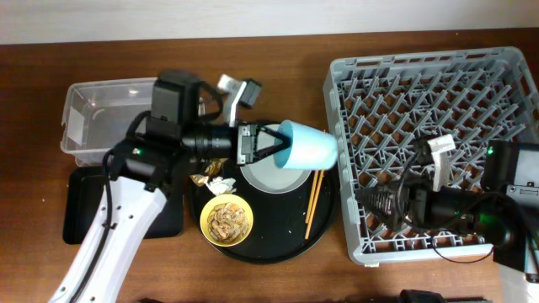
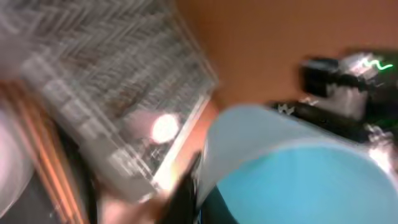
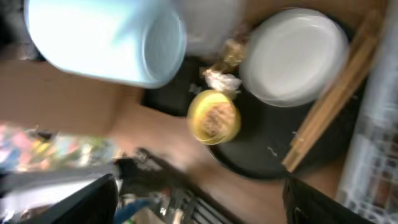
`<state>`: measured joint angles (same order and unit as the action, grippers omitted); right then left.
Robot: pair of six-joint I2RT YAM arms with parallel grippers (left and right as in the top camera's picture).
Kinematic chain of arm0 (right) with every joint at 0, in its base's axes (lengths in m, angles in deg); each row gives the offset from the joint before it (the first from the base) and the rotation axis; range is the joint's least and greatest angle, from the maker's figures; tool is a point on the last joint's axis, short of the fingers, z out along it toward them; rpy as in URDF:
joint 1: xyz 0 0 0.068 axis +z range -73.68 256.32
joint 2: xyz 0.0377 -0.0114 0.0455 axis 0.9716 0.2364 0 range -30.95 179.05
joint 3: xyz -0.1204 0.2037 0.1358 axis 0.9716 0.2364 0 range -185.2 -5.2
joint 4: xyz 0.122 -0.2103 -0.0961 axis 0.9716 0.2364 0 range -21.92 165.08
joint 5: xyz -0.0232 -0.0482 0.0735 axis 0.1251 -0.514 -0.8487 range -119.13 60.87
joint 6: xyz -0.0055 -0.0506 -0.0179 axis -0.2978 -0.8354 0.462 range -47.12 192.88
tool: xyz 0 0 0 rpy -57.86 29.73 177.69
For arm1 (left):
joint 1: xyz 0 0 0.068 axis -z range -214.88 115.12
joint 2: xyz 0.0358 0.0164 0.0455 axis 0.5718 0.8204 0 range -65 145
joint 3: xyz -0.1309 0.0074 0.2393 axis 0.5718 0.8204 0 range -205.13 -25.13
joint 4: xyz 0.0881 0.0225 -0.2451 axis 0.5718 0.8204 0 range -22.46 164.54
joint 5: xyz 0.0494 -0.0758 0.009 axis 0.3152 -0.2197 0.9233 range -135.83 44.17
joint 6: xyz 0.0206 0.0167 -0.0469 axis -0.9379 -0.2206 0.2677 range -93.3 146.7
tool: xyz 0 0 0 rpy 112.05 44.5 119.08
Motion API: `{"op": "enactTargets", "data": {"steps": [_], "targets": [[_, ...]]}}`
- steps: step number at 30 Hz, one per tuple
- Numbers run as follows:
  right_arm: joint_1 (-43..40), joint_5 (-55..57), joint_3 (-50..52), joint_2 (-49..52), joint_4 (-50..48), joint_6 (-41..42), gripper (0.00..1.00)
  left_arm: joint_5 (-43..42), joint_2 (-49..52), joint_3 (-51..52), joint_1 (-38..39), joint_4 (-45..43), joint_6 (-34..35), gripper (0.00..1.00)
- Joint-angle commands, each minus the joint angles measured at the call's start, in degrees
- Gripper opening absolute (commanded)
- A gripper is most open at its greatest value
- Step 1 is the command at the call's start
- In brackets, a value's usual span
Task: Sort waste into correct bins and load items into the dishwasher rack
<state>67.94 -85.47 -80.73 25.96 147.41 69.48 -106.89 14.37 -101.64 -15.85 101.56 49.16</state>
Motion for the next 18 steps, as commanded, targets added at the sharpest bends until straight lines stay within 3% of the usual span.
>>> {"op": "enactTargets", "data": {"steps": [1, 4, 9, 11, 12, 13, 15, 18], "targets": [[4.2, -17.8, -0.7, -0.1, -7.8, -3.6, 0.89, -19.3, -0.4, -0.8, 1.8, -6.3, 3.3, 0.01], [8.0, -18.3, -0.7, 0.7, -19.5, 5.2, 0.93, -19.1, -0.4, -0.8, 4.2, -7.0, 3.7, 0.01], [19.5, -18.0, -0.7, 2.9, -26.9, 8.4, 0.59, -16.7, -0.4, -0.8, 4.6, -7.9, 3.6, 0.01], [19.6, -15.2, -0.7, 2.7, -26.9, 8.4, 0.53, -16.0, -0.4, -0.8, 4.6, -7.9, 3.6, 0.01], [19.6, -11.6, -0.7, 2.4, -26.8, 8.5, 0.53, -16.0, -0.4, -0.8, 4.6, -7.9, 3.6, 0.33], [19.6, -4.9, -0.7, 1.3, -26.5, 10.3, 0.52, -16.0, -0.4, -0.8, 4.6, -7.9, 3.6, 1.0], [19.5, 10.4, -0.7, -2.2, -24.8, 16.7, 0.51, -11.3, -0.4, -0.8, 4.4, -7.8, 3.6, 1.0], [12.5, 37.1, -0.7, -7.5, -9.5, 25.2, 0.47, -0.3, -0.4, -0.8, 4.4, -7.8, 3.6, 1.0]]}}
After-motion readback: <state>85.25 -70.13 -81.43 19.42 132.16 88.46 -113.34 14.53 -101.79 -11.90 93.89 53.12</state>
